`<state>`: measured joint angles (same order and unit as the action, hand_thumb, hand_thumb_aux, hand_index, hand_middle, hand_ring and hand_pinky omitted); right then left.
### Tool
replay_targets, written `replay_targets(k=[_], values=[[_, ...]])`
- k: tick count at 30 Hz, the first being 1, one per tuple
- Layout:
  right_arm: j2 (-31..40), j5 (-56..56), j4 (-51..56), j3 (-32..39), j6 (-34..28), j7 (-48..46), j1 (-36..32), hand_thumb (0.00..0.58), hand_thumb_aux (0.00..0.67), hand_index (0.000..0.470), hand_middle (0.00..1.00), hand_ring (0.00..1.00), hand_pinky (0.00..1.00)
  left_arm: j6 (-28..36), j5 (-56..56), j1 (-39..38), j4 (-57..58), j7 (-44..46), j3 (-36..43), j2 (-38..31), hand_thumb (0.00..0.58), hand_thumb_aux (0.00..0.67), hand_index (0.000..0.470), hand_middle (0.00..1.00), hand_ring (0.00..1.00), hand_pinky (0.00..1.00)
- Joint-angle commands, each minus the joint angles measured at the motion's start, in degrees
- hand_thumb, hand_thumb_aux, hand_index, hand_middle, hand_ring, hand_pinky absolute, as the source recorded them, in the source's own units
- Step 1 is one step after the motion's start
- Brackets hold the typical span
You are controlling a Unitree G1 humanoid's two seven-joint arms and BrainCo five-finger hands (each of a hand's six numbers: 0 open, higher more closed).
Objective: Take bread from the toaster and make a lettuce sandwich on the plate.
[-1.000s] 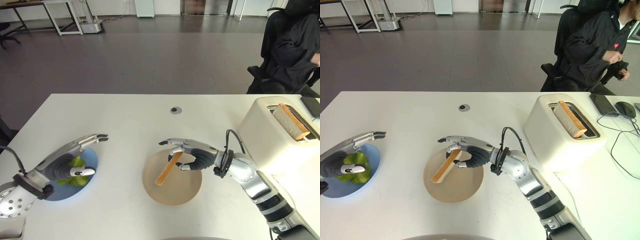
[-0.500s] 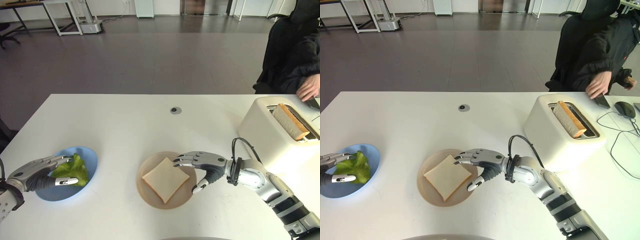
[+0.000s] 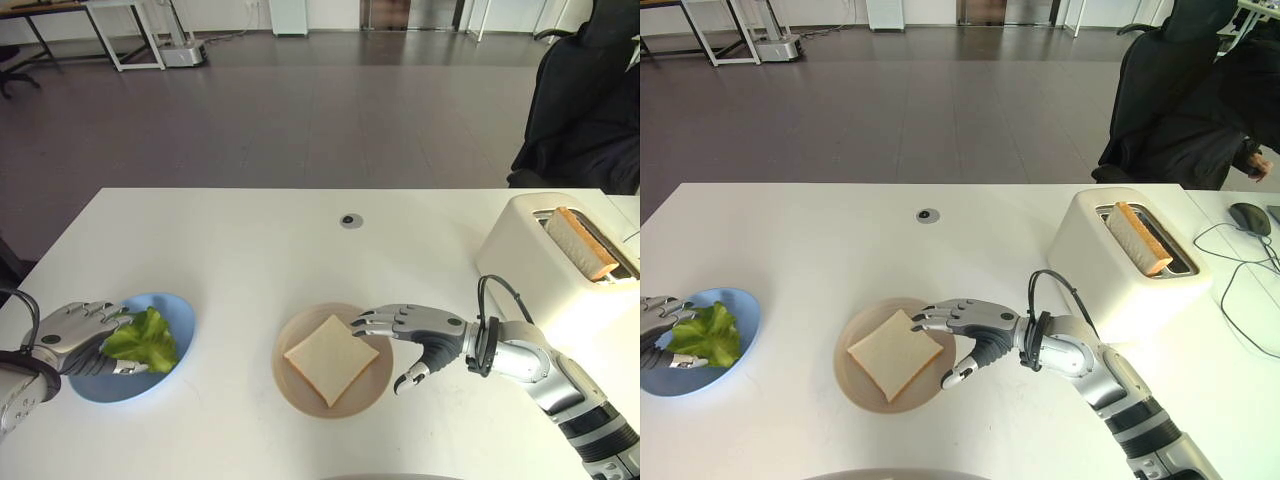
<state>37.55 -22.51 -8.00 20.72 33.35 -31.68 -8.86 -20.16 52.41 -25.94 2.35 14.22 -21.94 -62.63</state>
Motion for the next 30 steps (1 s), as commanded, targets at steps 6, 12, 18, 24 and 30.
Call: replay_targets(k=[6,12,18,24,30], values=[[0.83,0.62,-1.82,-0.66,-0.48,-1.65,0.96,0.000,0.000,0.000,0.00,0.00,0.00,2.94,2.46,0.93,1.33,-1.11,5.74,-1.59,0.508,0.434,0.304,0.00,0.00,0.00],[0.91,0.88,-2.52,-0.84,-0.72,-2.47,1.37,0.000,0.000,0.000,0.00,0.00,0.00,4.04,2.97,1.71,2.64,-3.01,8.18,-2.00,0.452,0.355,0.249,0.00,0.00,0.00],[0.81,0.94,-2.86,-1.03,-0.87,-2.78,1.55,0.000,0.000,0.000,0.00,0.00,0.00,4.86,3.35,3.02,3.49,-5.05,10.47,-2.21,0.432,0.331,0.232,0.00,0.00,0.00],[0.87,1.39,-3.22,-0.95,-0.82,-3.34,1.63,0.000,0.000,0.000,0.00,0.00,0.00,5.94,3.36,2.50,1.84,-6.51,10.63,-2.75,0.422,0.321,0.225,0.00,0.00,0.00],[1.01,1.87,-3.80,-0.78,-0.94,-4.19,2.01,0.000,0.000,0.000,0.00,0.00,0.00,6.30,3.07,2.61,1.55,-6.72,11.26,-2.86,0.374,0.271,0.190,0.00,0.00,0.00]])
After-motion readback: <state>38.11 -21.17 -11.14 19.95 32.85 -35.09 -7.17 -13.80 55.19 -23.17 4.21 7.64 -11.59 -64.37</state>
